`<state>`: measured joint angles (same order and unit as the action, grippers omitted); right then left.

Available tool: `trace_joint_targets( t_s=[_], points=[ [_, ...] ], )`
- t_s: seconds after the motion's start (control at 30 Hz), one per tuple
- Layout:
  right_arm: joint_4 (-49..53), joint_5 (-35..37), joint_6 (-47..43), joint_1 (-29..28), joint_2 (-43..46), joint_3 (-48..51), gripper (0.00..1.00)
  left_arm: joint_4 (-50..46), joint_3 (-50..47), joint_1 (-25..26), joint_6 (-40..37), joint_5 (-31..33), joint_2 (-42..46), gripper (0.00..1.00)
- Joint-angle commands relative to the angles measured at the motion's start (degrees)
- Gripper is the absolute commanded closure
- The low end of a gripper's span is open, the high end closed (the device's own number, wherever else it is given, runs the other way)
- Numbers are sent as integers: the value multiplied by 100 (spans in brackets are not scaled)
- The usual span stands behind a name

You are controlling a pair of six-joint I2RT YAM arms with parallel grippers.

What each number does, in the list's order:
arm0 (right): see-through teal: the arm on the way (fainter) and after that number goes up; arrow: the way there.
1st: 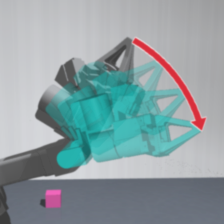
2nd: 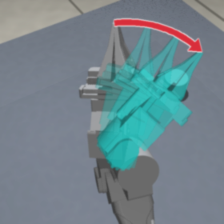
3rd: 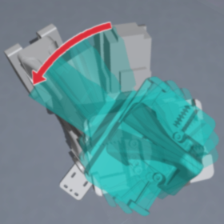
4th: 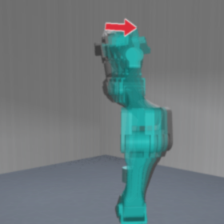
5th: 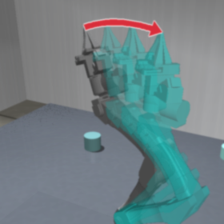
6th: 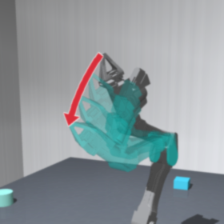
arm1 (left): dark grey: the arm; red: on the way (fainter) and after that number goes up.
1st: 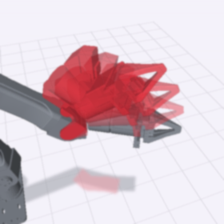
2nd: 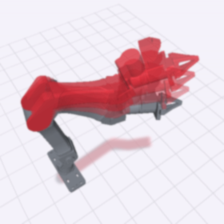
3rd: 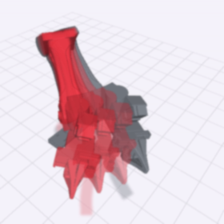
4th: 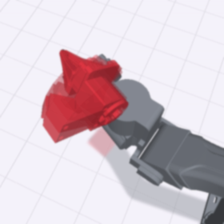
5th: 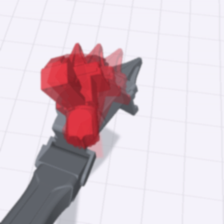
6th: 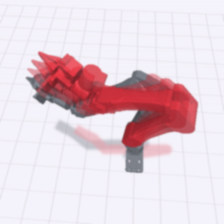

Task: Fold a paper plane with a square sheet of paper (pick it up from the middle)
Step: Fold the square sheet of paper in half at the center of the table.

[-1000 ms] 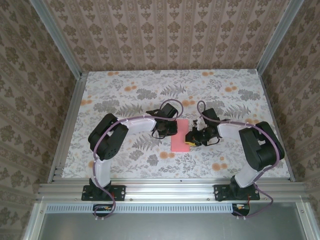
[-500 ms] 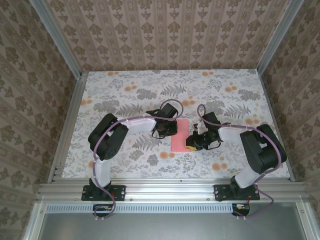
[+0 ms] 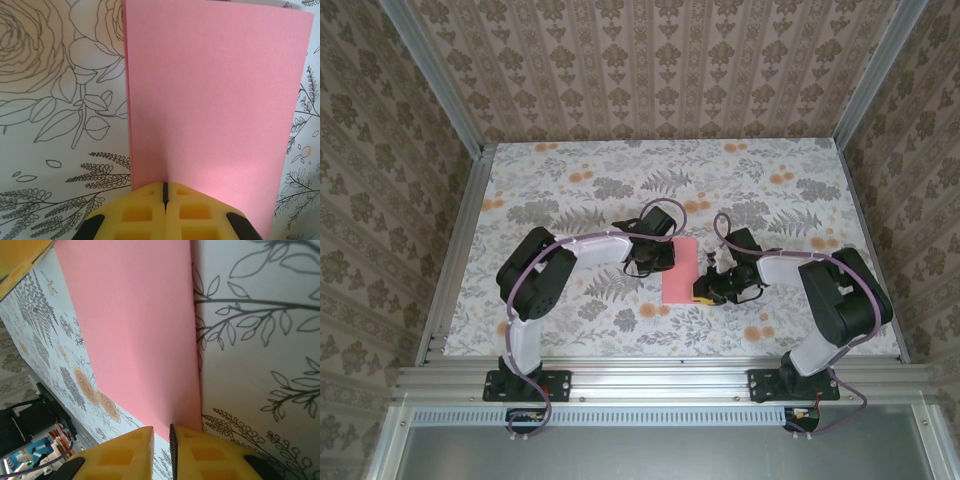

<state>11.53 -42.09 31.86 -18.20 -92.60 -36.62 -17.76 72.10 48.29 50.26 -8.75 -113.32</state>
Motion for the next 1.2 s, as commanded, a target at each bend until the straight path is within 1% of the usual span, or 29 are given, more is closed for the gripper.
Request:
trace_joint_targets(
  t_s=[0.0,0.07,0.13,0.33,0.4,0.47,0.63,0.7,0.8,0.87,0.97,1.03,1.17],
  points=[
    [412,-60,-35,-56,306,85,80,-439,-117,55,-115,66,-184,100],
    [340,-225,11,-60,383,78,80,-441,-125,57,-122,65,-199,100],
    [328,-237,9,-55,319,76,80,-434,-117,57,-122,60,-193,100],
    [596,423,-162,-52,-173,1,80,-452,-134,57,-132,60,-174,100],
    [738,468,-227,-59,-209,-61,80,-464,-143,56,-141,73,-164,100],
    [893,473,-235,-53,-65,-130,80,-457,-150,57,-131,82,-166,100],
    [1278,435,-208,-44,614,-532,80,-449,-151,56,-131,74,-166,100],
    [1256,487,-163,-43,673,-756,80,-468,-152,57,-138,88,-153,100],
    [905,589,-10,-6,366,-1043,81,-481,-169,57,-139,104,-124,100],
    [618,582,112,17,-58,-1233,81,-489,-169,51,-148,113,-111,100],
    [442,531,135,29,-549,-1434,81,-498,-169,57,-152,105,-92,100],
    [438,677,99,29,-750,-1364,81,-522,-157,55,-173,101,-94,100],
    [337,740,40,57,-1021,-1194,81,-580,-108,51,-210,126,-102,100]
  ],
)
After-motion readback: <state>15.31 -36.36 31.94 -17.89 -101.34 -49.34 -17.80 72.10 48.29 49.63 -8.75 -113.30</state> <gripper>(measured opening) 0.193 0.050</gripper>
